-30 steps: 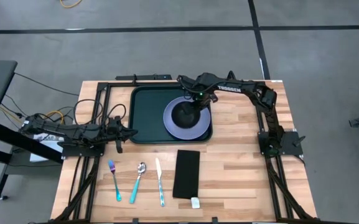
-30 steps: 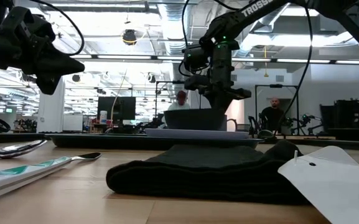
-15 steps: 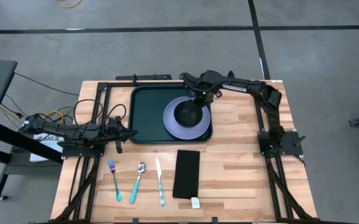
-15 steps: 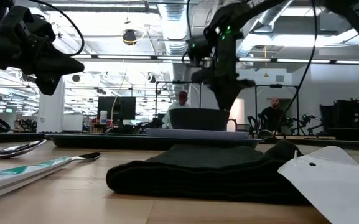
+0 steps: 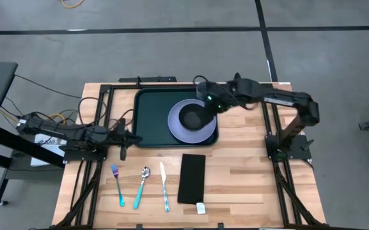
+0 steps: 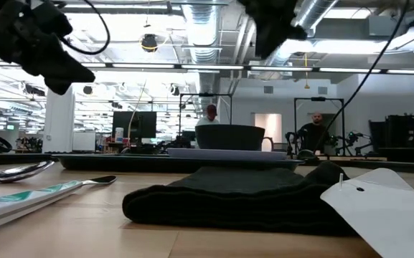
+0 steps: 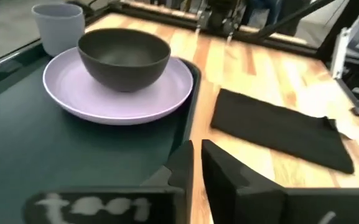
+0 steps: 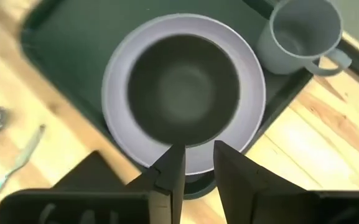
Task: Set up tray
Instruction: Put the black napkin to the left of the violet plate on the black tray
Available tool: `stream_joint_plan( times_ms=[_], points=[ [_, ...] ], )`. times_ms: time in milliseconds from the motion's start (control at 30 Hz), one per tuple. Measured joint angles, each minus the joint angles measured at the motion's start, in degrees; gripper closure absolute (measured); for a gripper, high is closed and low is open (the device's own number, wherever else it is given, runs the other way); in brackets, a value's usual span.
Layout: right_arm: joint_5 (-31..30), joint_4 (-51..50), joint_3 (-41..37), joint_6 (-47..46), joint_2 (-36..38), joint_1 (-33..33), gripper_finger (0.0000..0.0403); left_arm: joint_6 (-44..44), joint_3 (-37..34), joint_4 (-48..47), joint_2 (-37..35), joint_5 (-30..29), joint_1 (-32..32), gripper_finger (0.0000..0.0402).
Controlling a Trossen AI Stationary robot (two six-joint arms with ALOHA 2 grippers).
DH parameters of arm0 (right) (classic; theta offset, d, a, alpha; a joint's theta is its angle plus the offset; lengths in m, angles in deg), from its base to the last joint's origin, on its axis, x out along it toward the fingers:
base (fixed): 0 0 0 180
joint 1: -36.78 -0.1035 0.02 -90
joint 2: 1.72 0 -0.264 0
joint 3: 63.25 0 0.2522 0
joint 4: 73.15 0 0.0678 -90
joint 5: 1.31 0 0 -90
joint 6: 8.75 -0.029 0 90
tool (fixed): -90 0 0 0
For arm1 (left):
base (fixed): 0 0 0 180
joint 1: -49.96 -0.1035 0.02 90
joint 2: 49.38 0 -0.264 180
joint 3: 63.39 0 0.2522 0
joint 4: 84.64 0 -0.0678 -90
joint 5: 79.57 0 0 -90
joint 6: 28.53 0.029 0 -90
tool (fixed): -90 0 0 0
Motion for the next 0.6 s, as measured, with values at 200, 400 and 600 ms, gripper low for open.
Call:
stream_joint_plan(
  times_ms=[200,400,600],
  points=[
    [-6.97,-0.47,0.00,1.09,3.85,-10.87,0.0293,-5.15,5.99,1.15,12.23,2.65,-2.26,0.0331],
    [-14.92,-1.38,-0.01,2.98,4.82,-22.00,0.0267,-4.42,16.35,2.66,26.58,9.95,-5.69,0.0313],
    [-22.38,0.00,-1.23,2.77,5.02,-31.15,0.0262,-4.42,25.62,2.89,40.75,15.36,-7.30,0.0313]
  ],
)
